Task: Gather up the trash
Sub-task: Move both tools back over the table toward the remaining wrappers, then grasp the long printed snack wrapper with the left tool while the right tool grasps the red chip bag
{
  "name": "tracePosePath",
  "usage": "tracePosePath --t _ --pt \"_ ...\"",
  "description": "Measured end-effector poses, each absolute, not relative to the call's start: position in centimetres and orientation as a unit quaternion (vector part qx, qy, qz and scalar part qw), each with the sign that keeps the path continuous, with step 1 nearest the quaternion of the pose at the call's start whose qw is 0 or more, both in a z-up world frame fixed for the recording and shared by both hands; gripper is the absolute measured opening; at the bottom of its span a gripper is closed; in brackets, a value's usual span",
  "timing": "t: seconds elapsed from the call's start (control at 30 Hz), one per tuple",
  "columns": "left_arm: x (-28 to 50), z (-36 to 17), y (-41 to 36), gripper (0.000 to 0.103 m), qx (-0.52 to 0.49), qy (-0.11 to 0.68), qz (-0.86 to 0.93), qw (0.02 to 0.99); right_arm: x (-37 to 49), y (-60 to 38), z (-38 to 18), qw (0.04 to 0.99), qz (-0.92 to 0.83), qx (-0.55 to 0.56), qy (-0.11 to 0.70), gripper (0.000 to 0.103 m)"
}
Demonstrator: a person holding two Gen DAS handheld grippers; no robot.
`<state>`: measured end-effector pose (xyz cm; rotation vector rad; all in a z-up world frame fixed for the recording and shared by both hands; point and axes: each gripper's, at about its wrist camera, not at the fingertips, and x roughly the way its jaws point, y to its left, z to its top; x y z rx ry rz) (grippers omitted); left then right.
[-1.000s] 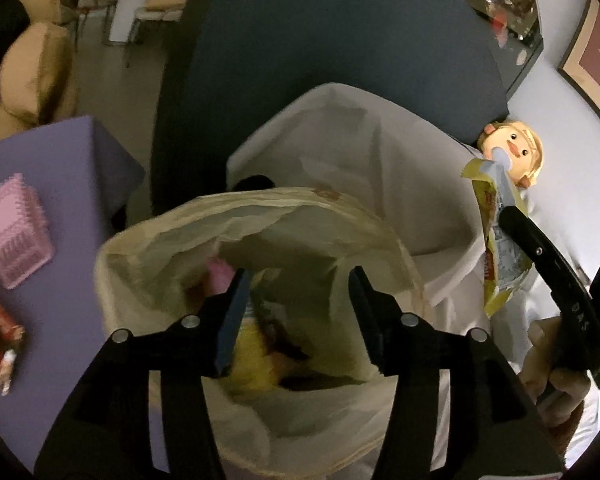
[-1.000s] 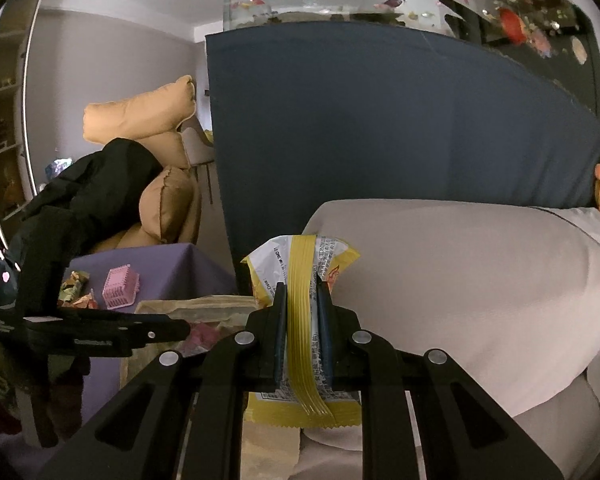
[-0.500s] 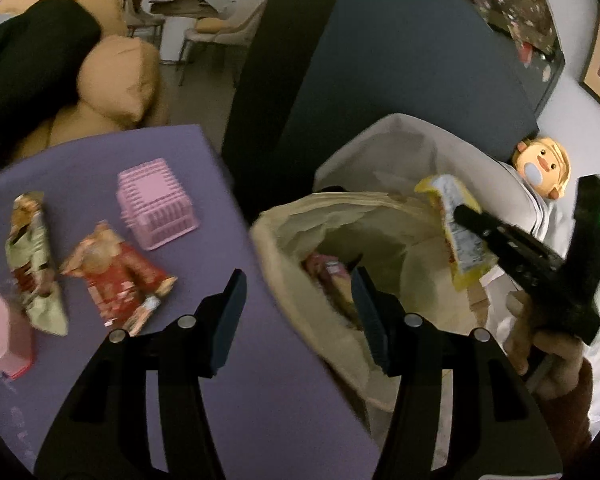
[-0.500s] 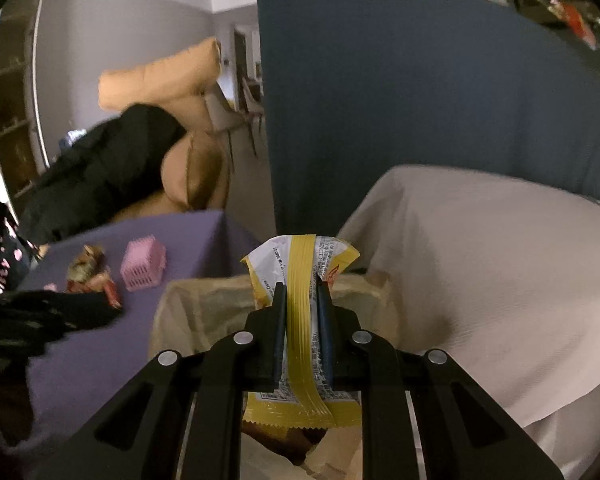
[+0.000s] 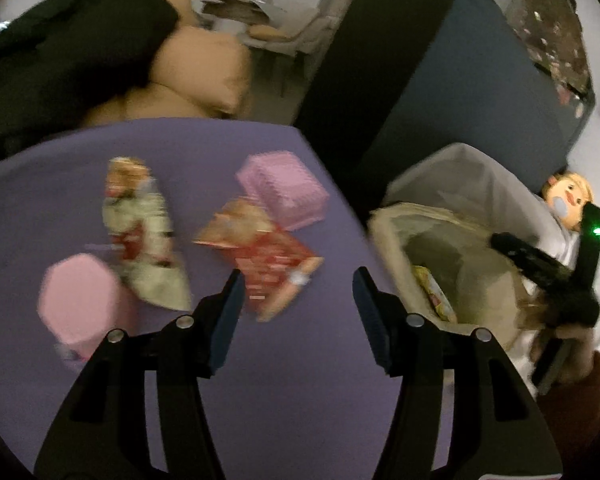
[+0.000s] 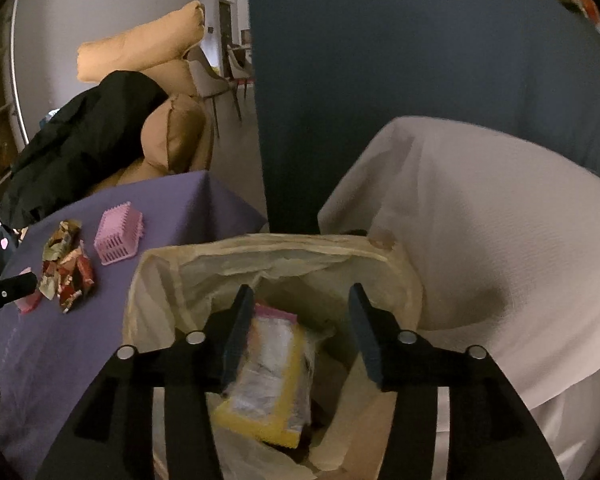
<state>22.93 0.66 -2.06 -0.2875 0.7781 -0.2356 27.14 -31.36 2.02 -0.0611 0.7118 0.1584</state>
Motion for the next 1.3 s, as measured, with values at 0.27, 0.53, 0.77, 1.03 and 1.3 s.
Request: tracePosePath --t 0.27,0.53,0.77,1.03,1.3 --pt "21.1 -2.7 9.4 0.053 -0.177 0.361 -0.036 0.915 26.4 -27.6 3.9 0.936 0.116 -0.024 0.330 0.048" --pt "23.6 -3.7 14.0 0.053 -0.208 0.377 -0.028 0.902 26.5 -20.8 3.0 0.922 0.182 -0.057 0.337 0.049" --pt "29.9 -4.4 13.4 0.053 -0.217 0.407 -0.032 0.887 26.5 -17.8 1.9 0.913 0.202 -0.077 0.346 0.055" --pt "34.2 -6.6 11.8 0.052 -0.193 0.467 -0.021 0.863 26.7 -17.9 1.3 0.913 0.202 -0.073 0.347 0.055" --pt "32.2 -4.9 12.4 0.017 -0.206 0.438 -0.061 0.873 26.7 -15.2 0.2 0.894 0.234 -0.097 0.370 0.055"
